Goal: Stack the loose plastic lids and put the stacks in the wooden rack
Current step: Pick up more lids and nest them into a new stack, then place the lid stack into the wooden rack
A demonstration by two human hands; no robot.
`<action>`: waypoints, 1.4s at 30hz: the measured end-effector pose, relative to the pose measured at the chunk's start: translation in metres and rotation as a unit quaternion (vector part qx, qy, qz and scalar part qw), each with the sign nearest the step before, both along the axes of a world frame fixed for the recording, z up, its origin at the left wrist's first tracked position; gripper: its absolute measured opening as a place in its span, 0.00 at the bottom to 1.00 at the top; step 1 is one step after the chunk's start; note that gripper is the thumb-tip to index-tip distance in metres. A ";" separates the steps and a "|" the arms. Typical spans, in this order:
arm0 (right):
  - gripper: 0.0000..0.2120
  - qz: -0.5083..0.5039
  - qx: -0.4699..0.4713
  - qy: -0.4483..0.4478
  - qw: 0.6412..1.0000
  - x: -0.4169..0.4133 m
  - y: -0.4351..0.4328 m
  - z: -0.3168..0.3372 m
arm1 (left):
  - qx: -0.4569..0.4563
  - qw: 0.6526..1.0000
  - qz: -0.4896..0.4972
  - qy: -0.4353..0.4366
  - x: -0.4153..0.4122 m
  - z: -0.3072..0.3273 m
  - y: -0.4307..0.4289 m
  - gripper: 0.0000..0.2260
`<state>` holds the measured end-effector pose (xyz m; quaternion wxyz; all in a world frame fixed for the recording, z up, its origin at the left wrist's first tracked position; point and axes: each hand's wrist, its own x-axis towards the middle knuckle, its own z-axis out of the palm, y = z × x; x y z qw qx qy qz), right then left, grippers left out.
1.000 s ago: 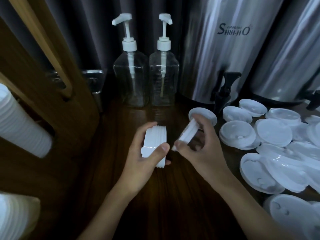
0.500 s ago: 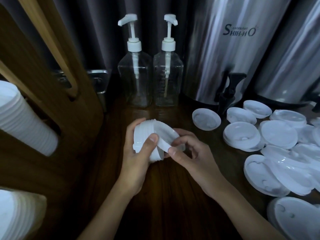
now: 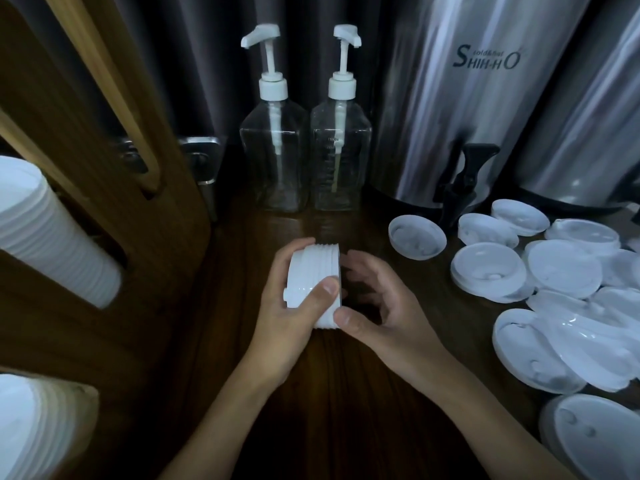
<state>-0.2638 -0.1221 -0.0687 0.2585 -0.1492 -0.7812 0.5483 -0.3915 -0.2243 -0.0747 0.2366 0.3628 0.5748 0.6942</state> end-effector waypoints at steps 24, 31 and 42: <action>0.36 0.056 0.148 0.007 0.987 0.001 0.003 0.001 | -0.006 1.000 0.002 0.003 0.006 0.019 -0.009 0.33; 0.26 0.056 0.215 0.063 0.973 0.000 -0.023 0.054 | 0.063 0.993 0.098 -0.013 0.018 0.077 -0.028 0.29; 0.15 0.018 0.314 0.265 0.911 -0.022 -0.055 0.160 | 0.167 0.977 0.124 -0.037 0.040 0.195 -0.094 0.28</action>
